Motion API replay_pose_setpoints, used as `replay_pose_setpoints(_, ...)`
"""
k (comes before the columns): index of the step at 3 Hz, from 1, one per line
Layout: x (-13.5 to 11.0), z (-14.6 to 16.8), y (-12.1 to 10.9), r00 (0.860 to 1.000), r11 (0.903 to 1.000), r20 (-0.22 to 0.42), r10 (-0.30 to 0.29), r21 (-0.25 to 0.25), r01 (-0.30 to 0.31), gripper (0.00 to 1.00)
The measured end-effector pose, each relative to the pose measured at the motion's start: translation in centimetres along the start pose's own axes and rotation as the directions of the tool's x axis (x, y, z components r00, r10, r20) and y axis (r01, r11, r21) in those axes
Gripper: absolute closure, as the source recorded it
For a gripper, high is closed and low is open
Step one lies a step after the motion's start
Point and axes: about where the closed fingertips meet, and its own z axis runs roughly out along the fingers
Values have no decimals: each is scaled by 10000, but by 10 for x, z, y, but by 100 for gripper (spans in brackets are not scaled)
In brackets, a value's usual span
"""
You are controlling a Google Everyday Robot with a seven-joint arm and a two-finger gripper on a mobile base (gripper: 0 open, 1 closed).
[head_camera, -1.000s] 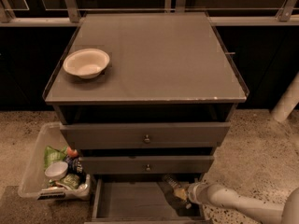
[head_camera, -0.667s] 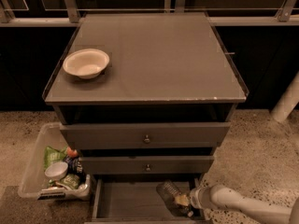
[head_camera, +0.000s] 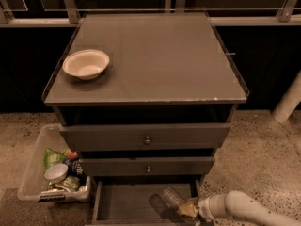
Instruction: Pick water bottle from bottom drawer and place on counter
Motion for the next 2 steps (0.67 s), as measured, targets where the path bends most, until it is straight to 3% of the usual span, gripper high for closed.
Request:
replay_pose_setpoints(1, -12, -49, 20, 9912, 9957, 1121, -710, 677, 636, 100)
replay_pose_setpoints(2, -11, -56, 18, 9887, 9953, 1376, -589, 848, 475, 100)
